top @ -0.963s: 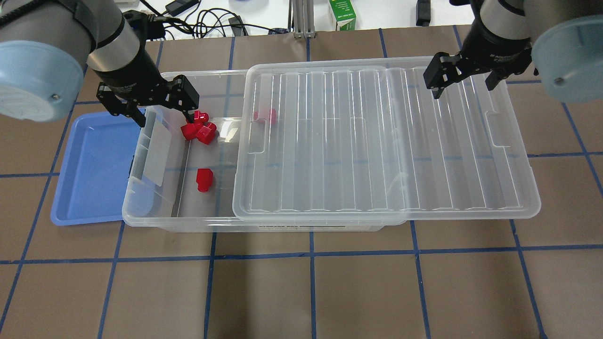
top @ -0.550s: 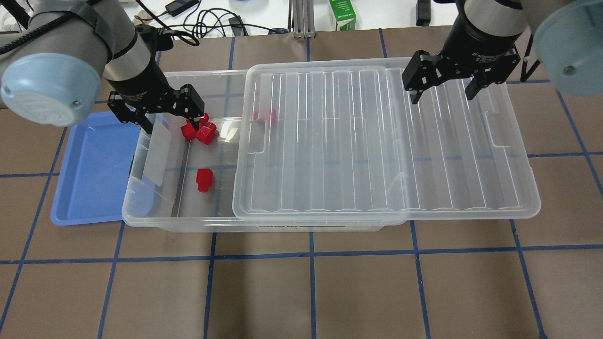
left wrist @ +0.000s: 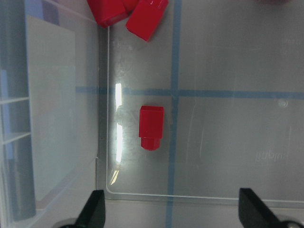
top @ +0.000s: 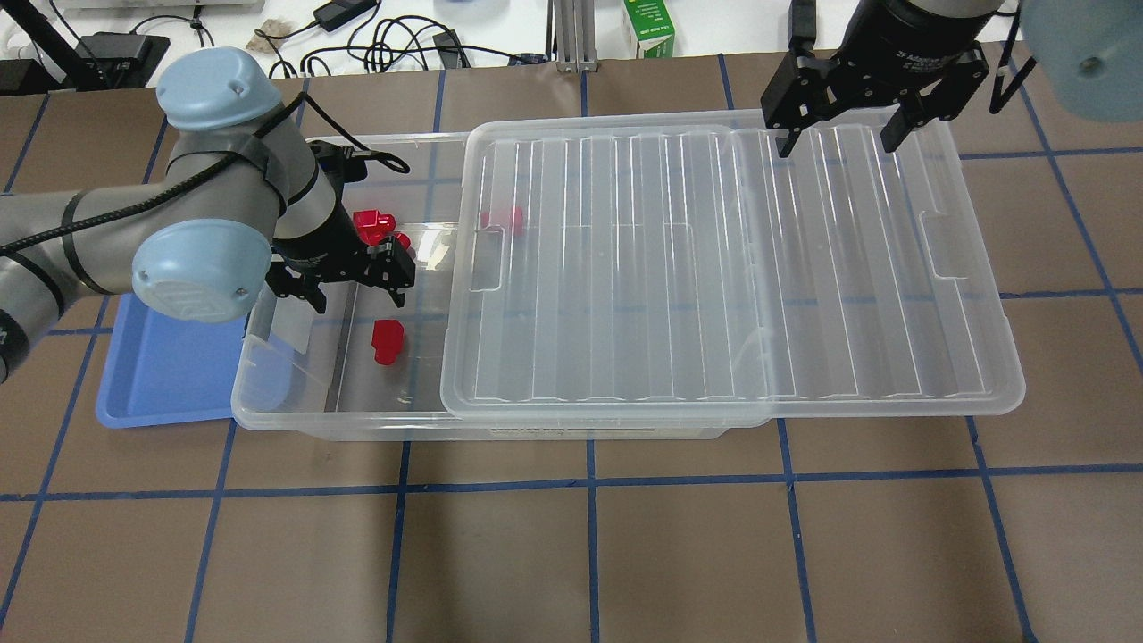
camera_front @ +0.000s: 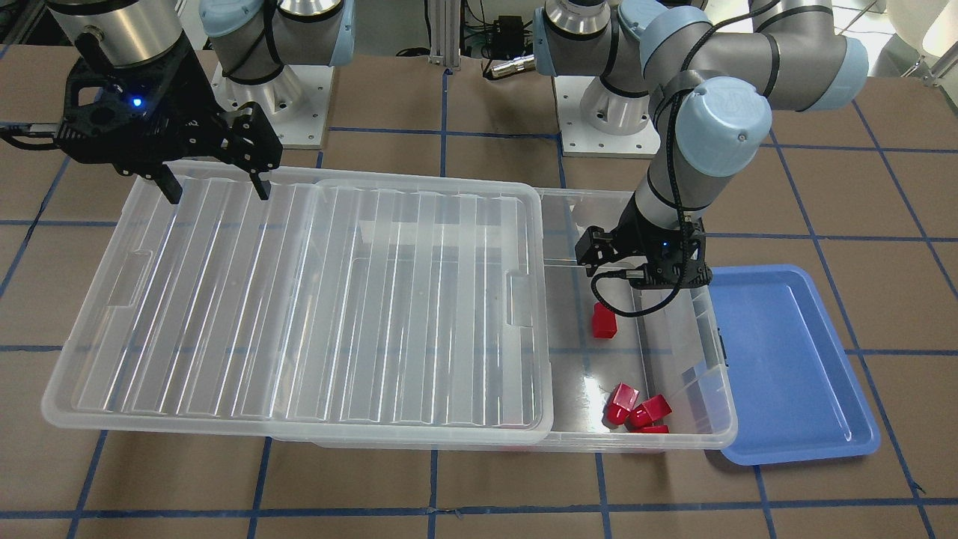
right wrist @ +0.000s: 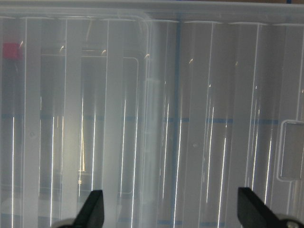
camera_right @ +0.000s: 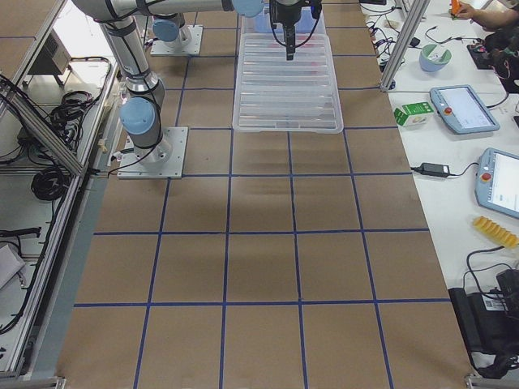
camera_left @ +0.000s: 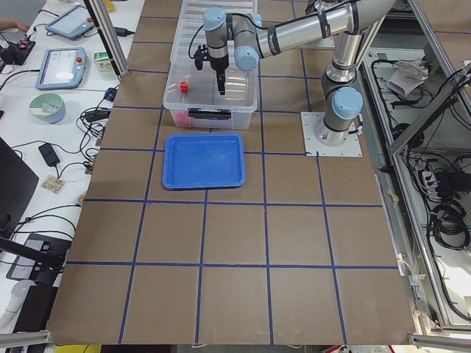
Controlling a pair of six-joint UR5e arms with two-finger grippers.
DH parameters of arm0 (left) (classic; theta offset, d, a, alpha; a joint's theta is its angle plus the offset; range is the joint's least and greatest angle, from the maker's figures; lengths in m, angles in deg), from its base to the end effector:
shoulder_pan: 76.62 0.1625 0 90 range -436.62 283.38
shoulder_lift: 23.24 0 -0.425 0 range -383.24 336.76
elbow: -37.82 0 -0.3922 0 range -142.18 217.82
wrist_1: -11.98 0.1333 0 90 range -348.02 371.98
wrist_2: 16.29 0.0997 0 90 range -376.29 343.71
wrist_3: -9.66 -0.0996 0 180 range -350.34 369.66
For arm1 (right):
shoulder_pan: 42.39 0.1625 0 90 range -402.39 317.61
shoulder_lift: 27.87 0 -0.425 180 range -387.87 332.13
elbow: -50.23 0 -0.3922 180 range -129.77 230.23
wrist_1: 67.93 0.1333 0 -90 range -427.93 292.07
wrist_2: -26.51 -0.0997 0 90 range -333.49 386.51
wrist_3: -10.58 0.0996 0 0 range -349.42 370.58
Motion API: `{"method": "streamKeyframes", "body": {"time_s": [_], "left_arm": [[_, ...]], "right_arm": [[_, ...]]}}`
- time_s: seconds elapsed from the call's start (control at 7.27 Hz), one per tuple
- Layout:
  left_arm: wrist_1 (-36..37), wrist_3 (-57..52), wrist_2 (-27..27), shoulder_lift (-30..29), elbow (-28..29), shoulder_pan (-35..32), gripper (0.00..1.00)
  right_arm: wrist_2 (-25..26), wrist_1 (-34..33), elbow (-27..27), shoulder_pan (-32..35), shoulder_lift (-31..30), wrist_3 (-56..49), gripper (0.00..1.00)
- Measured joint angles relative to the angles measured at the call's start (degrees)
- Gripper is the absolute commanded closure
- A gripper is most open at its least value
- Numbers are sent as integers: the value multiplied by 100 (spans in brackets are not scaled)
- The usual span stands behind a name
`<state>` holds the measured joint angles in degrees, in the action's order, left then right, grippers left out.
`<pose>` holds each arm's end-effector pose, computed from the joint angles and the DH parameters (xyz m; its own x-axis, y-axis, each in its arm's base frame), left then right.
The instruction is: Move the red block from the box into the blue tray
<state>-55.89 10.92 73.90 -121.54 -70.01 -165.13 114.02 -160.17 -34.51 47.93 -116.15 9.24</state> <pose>-0.1198 -0.5093 0.3040 -0.9989 -0.0477 -0.0048 -0.0479 0.9964 0.0697 0.1405 -0.5126 0.5226 -0.9986 -0.0332 -0.0409 -0.0289 0.9944 -0.1017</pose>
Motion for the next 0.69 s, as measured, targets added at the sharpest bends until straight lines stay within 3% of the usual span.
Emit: {"method": "streamKeyframes", "body": {"time_s": [0.69], "left_arm": [[1445, -11, 22, -615, -740, 1, 0]], "right_arm": [[52, -35, -55, -5, -16, -69, 0]]}}
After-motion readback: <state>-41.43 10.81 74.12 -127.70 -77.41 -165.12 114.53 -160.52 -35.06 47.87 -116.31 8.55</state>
